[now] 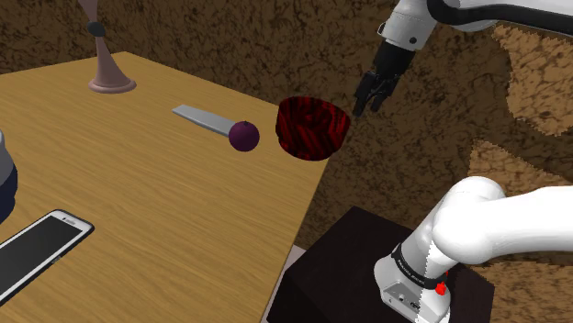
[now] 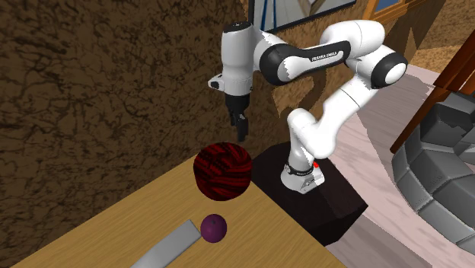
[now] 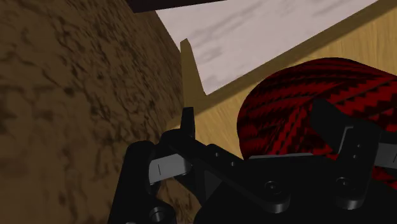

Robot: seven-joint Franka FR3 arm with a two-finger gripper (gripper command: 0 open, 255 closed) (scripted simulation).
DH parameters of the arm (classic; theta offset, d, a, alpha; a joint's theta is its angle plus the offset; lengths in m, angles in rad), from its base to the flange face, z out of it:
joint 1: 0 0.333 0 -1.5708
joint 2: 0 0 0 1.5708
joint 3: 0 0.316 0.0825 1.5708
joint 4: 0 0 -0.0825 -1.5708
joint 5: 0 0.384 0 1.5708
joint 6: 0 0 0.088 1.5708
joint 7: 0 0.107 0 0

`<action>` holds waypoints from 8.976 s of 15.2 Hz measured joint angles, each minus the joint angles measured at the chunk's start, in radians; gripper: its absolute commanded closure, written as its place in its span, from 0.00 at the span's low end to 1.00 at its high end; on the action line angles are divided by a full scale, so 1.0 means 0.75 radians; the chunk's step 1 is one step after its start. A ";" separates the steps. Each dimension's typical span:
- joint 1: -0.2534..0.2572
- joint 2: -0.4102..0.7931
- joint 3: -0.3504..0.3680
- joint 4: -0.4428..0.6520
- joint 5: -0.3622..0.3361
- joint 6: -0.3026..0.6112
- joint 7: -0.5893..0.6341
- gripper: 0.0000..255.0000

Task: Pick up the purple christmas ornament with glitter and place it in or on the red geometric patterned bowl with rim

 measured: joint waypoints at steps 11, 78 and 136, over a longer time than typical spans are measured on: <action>0.052 0.253 0.255 0.151 0.155 0.097 0.363 0.00; 0.167 1.034 0.630 0.627 -0.238 0.354 0.056 0.00; 0.058 0.728 0.465 0.885 -0.143 -0.158 -0.286 0.00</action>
